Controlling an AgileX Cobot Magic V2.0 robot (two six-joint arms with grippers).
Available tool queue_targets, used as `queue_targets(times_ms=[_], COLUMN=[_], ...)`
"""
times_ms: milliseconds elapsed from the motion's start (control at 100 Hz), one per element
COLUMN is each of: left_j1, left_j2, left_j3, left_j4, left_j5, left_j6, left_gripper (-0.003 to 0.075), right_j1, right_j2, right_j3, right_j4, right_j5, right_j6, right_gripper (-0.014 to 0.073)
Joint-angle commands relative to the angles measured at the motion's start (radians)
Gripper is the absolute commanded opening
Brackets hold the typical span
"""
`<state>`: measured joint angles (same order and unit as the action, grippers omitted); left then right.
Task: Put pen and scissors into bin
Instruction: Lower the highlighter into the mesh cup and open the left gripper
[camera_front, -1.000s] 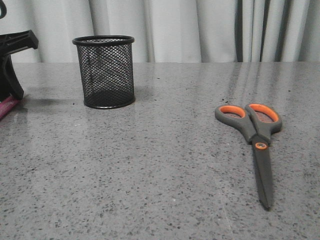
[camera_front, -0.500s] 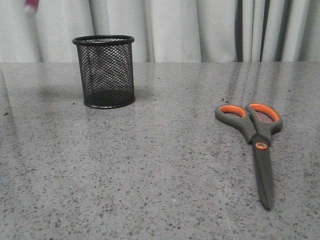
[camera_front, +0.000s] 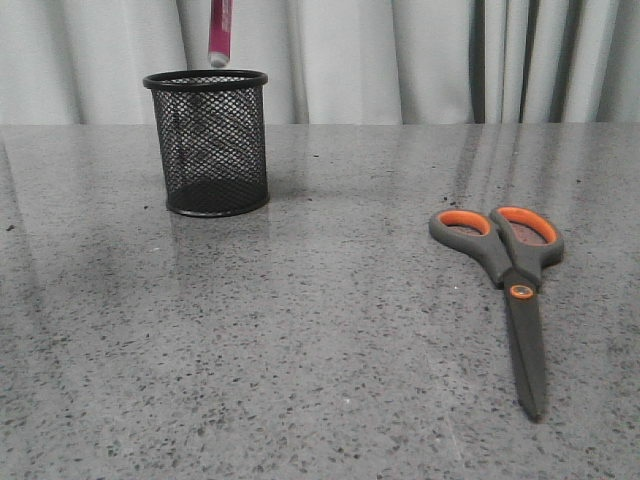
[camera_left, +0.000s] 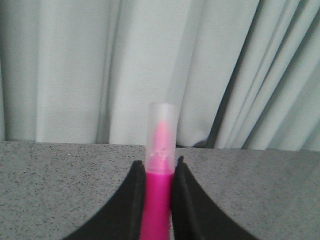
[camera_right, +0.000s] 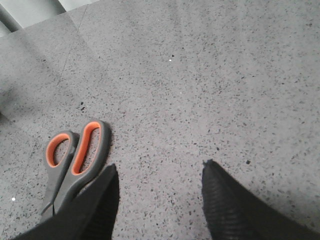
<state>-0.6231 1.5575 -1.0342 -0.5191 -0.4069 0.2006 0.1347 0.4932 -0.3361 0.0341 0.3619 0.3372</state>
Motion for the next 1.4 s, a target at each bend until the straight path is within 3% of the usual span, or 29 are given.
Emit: queue_targets(times_ms=[0, 220, 290, 450, 530, 660, 780, 890, 1020, 1200, 1390], left_j1=[-0.006, -0.006, -0.006, -0.006, -0.006, -0.006, -0.006, -0.006, -0.006, -0.006, -0.006], left_j2=[-0.009, 0.017, 0.017, 0.017, 0.002, -0.068, -0.200, -0.353, -0.494, -0.602, -0.668], left_j3=[-0.031, -0.024, -0.024, -0.024, -0.024, -0.024, -0.024, -0.024, -0.024, -0.002, 0.045], left_j4=[0.006, 0.006, 0.016, 0.085, 0.085, 0.085, 0.099, 0.169, 0.225, 0.227, 0.227], left_j5=[-0.110, -0.108, -0.116, -0.162, -0.163, -0.161, -0.102, 0.075, 0.296, 0.407, 0.401], left_j6=[0.003, 0.004, 0.006, 0.006, 0.006, 0.010, 0.038, 0.038, 0.038, 0.038, 0.038], left_gripper=[-0.0018, -0.0001, 0.0069, 0.0360, 0.0419, 0.0420, 0.0395, 0.0334, 0.0282, 0.0274, 0.0274], right_j1=[0.002, 0.002, 0.002, 0.002, 0.002, 0.002, 0.002, 0.002, 0.002, 0.026, 0.200], right_j2=[0.010, 0.010, 0.010, 0.010, 0.010, 0.010, 0.017, 0.066, 0.152, 0.259, 0.363], right_j3=[-0.037, -0.037, -0.037, -0.037, -0.037, -0.074, -0.208, -0.355, -0.490, -0.534, -0.549], right_j4=[0.000, 0.000, 0.000, 0.000, 0.000, 0.000, 0.000, 0.000, 0.012, 0.155, 0.169], right_j5=[-0.053, -0.053, -0.060, -0.109, -0.143, -0.137, -0.014, 0.187, 0.354, 0.404, 0.381], right_j6=[-0.003, -0.003, -0.003, -0.003, -0.003, -0.003, -0.003, -0.068, -0.169, -0.240, -0.240], right_gripper=[0.0339, 0.0339, 0.0339, 0.0339, 0.0339, 0.0339, 0.0339, 0.0333, 0.0255, 0.0252, 0.0252])
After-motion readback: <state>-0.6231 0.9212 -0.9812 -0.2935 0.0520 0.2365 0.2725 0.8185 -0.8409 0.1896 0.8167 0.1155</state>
